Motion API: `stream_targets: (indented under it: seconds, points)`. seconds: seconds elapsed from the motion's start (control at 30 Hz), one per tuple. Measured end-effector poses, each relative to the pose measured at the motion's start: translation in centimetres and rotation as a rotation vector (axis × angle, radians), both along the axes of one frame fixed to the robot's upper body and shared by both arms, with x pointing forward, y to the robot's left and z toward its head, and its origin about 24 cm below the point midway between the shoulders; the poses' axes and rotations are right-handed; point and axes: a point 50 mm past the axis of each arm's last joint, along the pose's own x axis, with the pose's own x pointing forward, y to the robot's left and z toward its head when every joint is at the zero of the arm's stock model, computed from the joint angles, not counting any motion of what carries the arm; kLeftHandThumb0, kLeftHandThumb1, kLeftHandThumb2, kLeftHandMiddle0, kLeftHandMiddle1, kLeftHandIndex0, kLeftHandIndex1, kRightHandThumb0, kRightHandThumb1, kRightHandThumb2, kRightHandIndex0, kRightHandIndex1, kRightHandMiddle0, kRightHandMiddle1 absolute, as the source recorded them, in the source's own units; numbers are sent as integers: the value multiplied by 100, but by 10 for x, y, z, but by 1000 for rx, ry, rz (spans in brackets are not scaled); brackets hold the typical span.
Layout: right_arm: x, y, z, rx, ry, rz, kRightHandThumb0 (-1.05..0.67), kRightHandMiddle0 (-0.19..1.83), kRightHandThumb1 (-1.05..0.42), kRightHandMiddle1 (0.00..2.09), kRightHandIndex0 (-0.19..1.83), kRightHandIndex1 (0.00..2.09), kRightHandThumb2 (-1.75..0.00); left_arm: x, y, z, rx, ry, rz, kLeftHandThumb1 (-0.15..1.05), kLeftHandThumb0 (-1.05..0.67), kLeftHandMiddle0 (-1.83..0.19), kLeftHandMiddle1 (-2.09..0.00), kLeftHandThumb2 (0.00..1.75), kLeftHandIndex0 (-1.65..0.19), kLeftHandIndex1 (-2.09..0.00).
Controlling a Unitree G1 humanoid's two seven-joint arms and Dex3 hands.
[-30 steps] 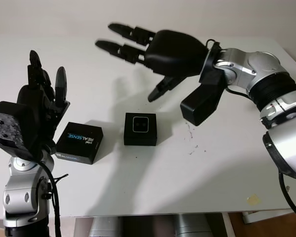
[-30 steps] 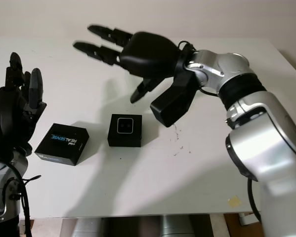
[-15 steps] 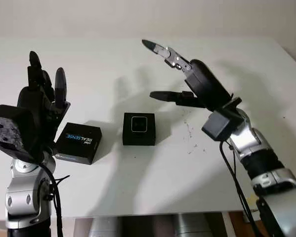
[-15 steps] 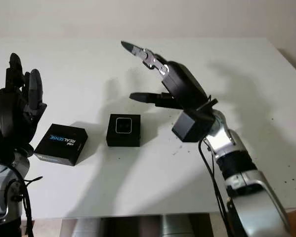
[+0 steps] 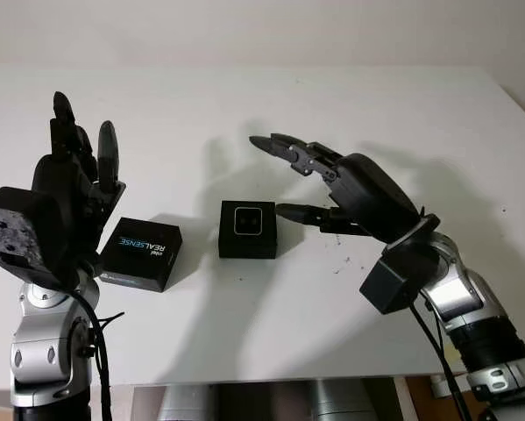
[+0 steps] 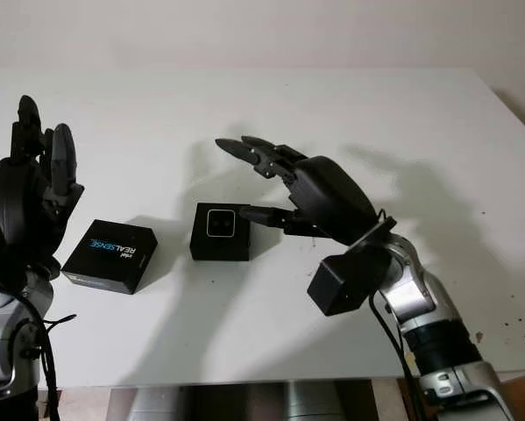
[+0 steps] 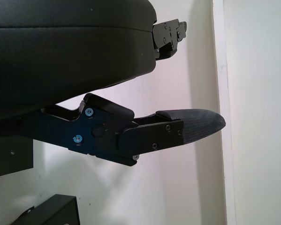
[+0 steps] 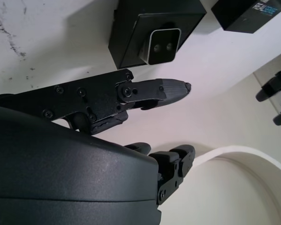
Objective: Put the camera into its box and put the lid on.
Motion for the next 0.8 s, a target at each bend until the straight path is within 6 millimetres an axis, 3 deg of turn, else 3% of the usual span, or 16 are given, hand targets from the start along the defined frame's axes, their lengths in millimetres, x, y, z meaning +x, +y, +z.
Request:
stream_targets:
  seconds: [0.2, 0.6, 0.8]
  points:
    - [-12, 4, -5, -125, -57, -19, -60, 38, -105, 20, 26, 7, -37, 0, 0, 0, -2, 1, -1, 105, -72, 19, 0, 56, 19, 0]
    - [-6, 3, 2, -234, -108, -22, -72, 50, -105, 26, 27, 6, -44, 0, -1, 0, -1, 2, -4, 105, -72, 19, 0, 56, 19, 0]
    - [-1, 4, -7, -294, -87, -23, -72, 50, -105, 25, 26, 6, -44, 0, -1, 0, 1, 3, -6, 105, -72, 19, 0, 55, 19, 0]
